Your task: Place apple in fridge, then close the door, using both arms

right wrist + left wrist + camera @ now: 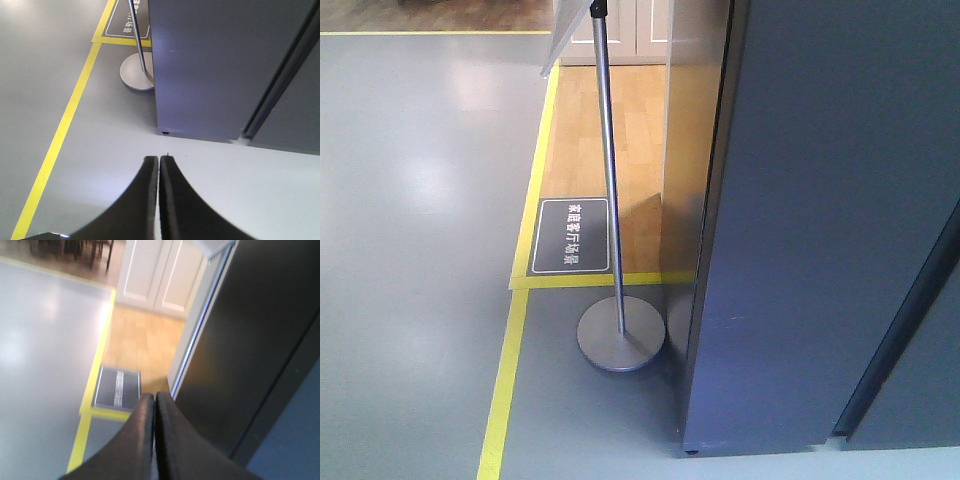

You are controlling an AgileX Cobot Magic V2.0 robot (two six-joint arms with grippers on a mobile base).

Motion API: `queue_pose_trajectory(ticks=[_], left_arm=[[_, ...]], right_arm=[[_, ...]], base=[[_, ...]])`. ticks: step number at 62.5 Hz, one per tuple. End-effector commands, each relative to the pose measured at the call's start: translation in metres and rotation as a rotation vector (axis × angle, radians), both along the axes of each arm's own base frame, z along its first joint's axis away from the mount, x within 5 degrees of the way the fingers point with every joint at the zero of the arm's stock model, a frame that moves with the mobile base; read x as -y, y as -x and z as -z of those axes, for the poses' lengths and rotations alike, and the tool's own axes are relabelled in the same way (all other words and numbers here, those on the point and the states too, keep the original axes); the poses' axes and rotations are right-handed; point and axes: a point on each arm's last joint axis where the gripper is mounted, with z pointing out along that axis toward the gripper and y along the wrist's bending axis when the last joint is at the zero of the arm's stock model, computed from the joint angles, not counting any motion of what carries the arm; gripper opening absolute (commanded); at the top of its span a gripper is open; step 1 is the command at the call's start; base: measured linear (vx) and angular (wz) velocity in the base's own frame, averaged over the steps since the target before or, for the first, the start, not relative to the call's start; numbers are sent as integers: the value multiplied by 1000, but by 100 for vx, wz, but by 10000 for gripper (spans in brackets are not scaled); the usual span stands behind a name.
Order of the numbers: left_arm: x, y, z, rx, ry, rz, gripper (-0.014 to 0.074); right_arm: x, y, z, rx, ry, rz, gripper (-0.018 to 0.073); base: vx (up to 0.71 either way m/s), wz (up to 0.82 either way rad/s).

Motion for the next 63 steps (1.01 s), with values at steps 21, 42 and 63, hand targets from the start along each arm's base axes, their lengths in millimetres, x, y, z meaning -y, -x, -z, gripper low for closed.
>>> queue_pose_trajectory(ticks=[21, 42, 63], left_arm=[[-2, 0, -5, 154, -164, -13, -6], [-3, 1, -16, 283, -295, -36, -6], [-2, 1, -13, 250, -294, -29, -6]], right_arm=[[0, -4, -10, 58, -5, 1, -4], [0, -4, -10, 58, -5, 1, -4], [0, -4, -10, 58, -5, 1, -4]], base=[[0, 0], [0, 0], [0, 0]])
